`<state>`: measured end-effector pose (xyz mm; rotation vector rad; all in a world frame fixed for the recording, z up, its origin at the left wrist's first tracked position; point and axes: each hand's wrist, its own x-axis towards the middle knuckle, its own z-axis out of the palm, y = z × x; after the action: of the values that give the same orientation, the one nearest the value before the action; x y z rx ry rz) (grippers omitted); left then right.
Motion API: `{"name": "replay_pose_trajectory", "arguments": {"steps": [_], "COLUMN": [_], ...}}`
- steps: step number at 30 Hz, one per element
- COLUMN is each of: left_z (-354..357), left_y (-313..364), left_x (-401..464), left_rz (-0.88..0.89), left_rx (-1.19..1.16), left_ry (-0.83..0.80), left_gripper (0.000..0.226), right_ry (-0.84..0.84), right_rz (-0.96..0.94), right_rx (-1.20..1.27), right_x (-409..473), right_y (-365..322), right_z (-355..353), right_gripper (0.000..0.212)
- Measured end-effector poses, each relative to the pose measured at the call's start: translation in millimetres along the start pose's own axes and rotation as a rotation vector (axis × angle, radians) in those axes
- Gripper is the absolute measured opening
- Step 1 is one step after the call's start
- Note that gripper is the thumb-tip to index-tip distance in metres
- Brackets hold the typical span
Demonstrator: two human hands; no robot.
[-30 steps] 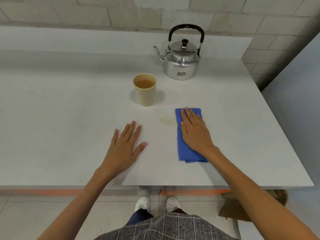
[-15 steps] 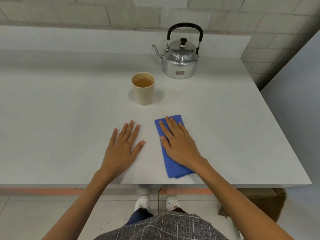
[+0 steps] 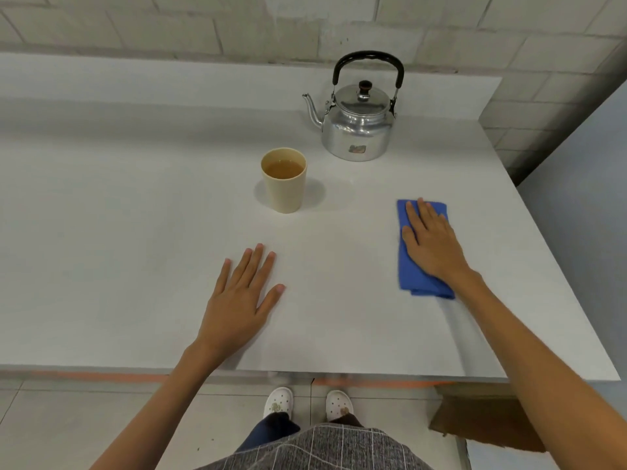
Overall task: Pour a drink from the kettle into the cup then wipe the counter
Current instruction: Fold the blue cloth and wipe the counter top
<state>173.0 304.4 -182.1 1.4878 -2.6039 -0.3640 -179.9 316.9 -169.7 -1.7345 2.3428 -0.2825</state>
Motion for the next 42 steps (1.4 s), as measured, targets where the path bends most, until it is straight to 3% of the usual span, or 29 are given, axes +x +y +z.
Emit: {"name": "replay_pose_trajectory", "arguments": {"steps": [5, 11, 22, 33, 38, 42], "left_z": [-0.3, 0.3, 1.8, 1.9, 1.5, 1.0], "left_y": [0.4, 0.6, -0.5, -0.6, -0.6, 0.1], "left_x": [0.4, 0.3, -0.1, -0.9, -0.8, -1.2], "left_rz": [-0.002, 0.000, 0.002, 0.000, -0.001, 0.001], "left_rx": [0.017, 0.015, 0.017, 0.014, 0.010, 0.012], "left_ry": [0.001, 0.014, 0.029, 0.021, 0.021, 0.027], "left_gripper": [0.070, 0.068, 0.069, 0.069, 0.069, 0.070], "right_ry": [-0.099, -0.164, -0.066, -0.031, 0.062, 0.058], "right_rz": [-0.006, -0.152, -0.312, -0.196, -0.032, 0.032], "right_rx": [-0.019, -0.071, -0.120, -0.014, -0.043, -0.049], "right_x": [68.0, 95.4, 4.8, -94.3, -66.9, -24.5], "right_y": [-34.0, -99.3, -112.6, -55.7, -19.6, -34.3], "right_z": [-4.4, 12.2, 29.8, 27.5, 13.0, 12.8], "right_gripper": [0.055, 0.054, 0.055, 0.057, 0.053, 0.052]}}
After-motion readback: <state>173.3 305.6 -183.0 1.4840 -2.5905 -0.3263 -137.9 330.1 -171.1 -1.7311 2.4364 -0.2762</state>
